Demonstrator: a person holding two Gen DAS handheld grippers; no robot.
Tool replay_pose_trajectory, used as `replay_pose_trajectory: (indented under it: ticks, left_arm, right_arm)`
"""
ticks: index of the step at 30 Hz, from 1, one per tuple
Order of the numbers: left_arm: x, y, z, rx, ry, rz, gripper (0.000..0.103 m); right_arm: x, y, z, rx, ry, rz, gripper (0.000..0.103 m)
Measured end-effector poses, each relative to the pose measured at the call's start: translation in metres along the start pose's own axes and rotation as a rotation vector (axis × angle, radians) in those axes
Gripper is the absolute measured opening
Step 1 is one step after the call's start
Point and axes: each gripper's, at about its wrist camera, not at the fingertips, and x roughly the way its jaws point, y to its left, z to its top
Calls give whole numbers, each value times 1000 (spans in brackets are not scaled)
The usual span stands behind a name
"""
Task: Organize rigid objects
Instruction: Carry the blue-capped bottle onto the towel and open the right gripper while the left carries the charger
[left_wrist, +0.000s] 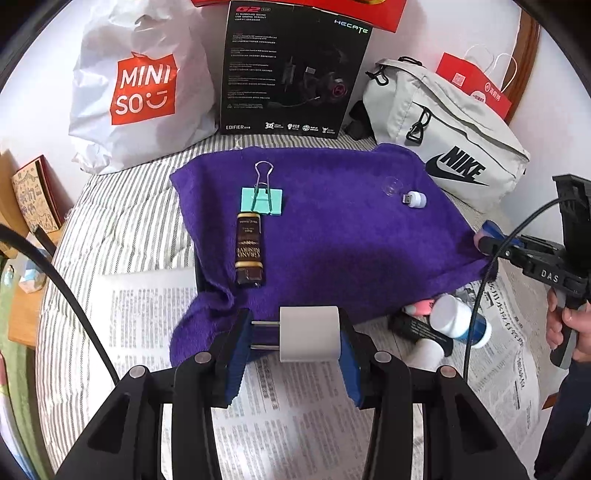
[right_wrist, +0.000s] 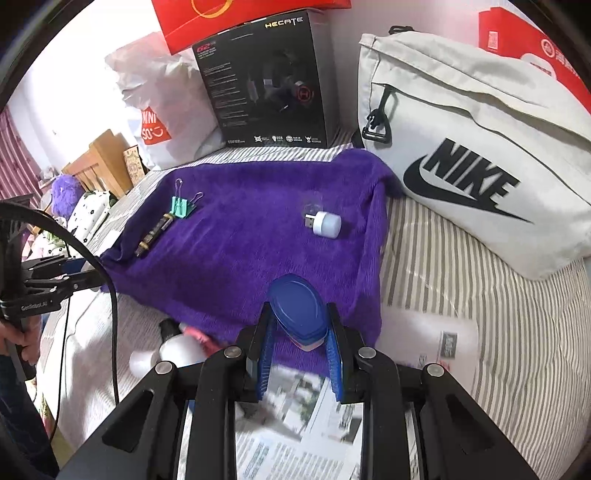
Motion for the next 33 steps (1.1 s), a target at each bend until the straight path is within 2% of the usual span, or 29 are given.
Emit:
replay_pose_trajectory:
  ticks: [13,27,29,33]
  left_arm:
    - [21,14,13,7,32,16,41]
    - [34,14,24,26,49,18,41]
    - [36,13,26,29,51,19,41]
    - [40,12,29,32,53,21,41]
  right_arm:
    - [63,-12,35,-18,55,-71,26]
    - [80,-2,40,-100,46,-118,26]
    - [80,-2,41,-99,54,-108,28]
    - [78,2,39,-105,70,-72,44]
